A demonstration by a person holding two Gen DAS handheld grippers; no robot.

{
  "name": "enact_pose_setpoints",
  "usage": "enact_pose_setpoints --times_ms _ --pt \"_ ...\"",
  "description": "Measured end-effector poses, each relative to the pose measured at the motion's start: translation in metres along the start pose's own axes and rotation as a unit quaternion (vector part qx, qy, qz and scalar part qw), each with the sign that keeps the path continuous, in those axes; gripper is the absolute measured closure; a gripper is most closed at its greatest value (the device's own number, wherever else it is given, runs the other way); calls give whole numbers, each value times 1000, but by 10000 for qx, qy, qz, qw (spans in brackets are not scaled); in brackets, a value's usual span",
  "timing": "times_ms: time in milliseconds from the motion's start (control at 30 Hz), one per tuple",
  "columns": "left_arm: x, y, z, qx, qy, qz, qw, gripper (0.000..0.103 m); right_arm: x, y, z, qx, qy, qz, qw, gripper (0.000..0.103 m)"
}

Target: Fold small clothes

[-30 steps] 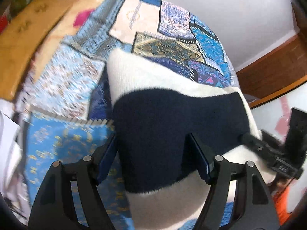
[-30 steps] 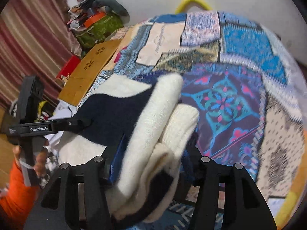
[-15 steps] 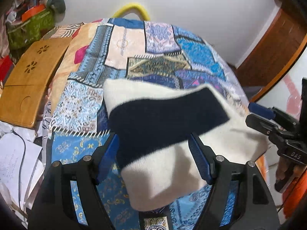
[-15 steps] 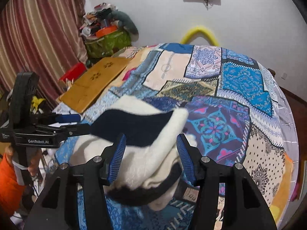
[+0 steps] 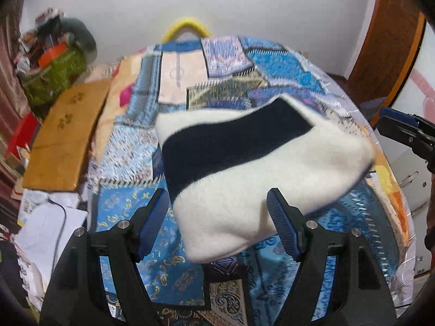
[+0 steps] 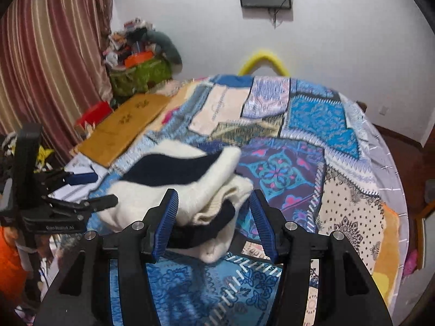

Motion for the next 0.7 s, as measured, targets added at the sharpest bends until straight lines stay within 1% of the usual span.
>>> enact_pose_setpoints --times_ms 167,267,300,433,533,600,667,700 --pt "-7 49 13 137 20 725 9973 29 -5 42 -17 45 33 643 9979 51" --pt "-12 83 20 237 20 1263 9917 29 -7 68 -31 46 146 1050 9944 51" --pt "-15 98 24 250 19 1490 9885 29 -8 77 -36 40 192 1196 9926 51" --pt "-23 138 31 263 37 2094 9775 29 -14 104 -54 61 343 1656 9856 51" --pt "-31 164 33 216 76 2495 9681 29 -19 120 -63 86 391 1927 9804 51" --pt "-37 179 36 263 105 2743 9612 29 -22 129 -69 74 423 2083 9771 51" --pt "-42 190 39 291 124 2929 9556 29 -26 137 -75 90 451 2210 9742 51" --pt "-44 195 40 297 138 3019 9528 27 -27 140 -77 103 458 2247 9733 51"
Point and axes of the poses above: each gripper's, at about its wrist camera, not at the fingertips, and y roughly against the way its jaws point, z to its right, x to its top, the point moved 1 cm from there along -y, roughly the way its jaws point, and after that the axes turned 13 degrees about -z, right-handed, at the moved point
